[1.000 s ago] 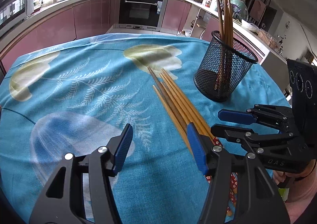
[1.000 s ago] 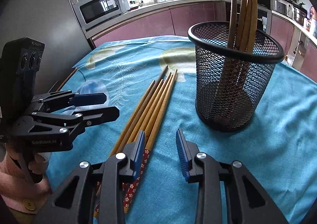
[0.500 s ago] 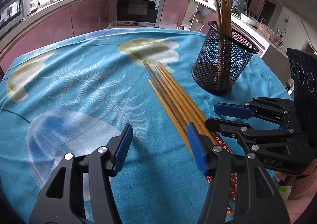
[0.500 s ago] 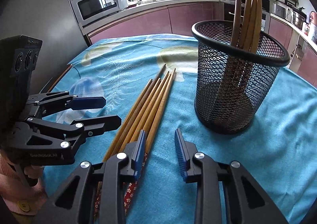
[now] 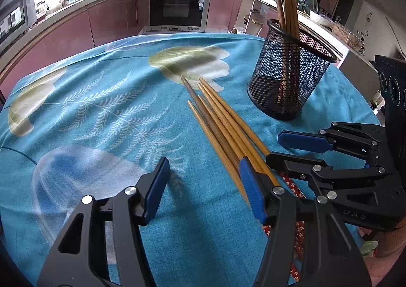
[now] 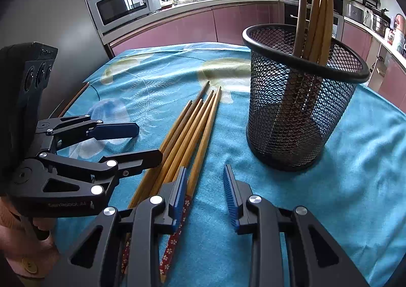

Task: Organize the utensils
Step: 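Lower both open grippers onto the loose wooden chopsticks on the cloth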

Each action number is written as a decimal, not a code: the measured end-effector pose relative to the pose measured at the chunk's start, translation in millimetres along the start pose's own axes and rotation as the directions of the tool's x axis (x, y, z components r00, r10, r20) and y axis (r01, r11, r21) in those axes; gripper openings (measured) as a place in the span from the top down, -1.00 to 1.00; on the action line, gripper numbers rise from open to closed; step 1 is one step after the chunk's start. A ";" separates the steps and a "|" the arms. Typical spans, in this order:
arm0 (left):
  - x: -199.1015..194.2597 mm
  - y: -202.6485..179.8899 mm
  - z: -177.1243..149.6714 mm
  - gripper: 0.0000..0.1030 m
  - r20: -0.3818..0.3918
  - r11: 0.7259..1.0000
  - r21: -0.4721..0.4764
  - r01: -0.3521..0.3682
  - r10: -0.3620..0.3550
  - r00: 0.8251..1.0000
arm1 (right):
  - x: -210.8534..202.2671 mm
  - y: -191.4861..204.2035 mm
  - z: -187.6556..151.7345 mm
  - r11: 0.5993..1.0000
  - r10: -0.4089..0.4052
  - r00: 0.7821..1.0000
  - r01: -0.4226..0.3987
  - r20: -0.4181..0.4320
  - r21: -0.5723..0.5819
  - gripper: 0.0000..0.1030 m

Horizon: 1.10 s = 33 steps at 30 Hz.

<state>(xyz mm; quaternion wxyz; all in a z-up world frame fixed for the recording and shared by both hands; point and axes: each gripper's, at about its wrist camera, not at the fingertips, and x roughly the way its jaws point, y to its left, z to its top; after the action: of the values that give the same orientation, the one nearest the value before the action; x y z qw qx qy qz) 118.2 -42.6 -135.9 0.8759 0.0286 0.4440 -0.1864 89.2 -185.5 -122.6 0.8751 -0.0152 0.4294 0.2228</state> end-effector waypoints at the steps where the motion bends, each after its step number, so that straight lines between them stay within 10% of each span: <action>1: 0.1 0.3 -0.1 -0.10 0.000 1.000 0.003 0.001 -0.001 1.000 | 0.1 0.0 -0.1 1.000 0.000 1.000 0.000 0.000 0.000 0.46; 15: -0.8 3.2 -2.6 -0.05 -0.009 0.999 0.047 0.005 -0.004 1.000 | 2.8 1.9 1.9 1.000 -0.018 1.000 0.018 -0.002 -0.018 0.46; 33: 5.2 13.1 8.3 0.69 -0.019 1.000 0.015 -0.017 0.018 1.000 | 21.5 13.4 16.9 0.996 -0.067 0.998 0.066 -0.006 -0.060 0.58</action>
<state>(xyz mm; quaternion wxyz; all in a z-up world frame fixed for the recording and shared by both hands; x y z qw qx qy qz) 132.0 -33.8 -136.6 0.8731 0.0406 0.4507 -0.1817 107.9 -161.7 -126.1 0.8795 -0.0563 0.4252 0.2062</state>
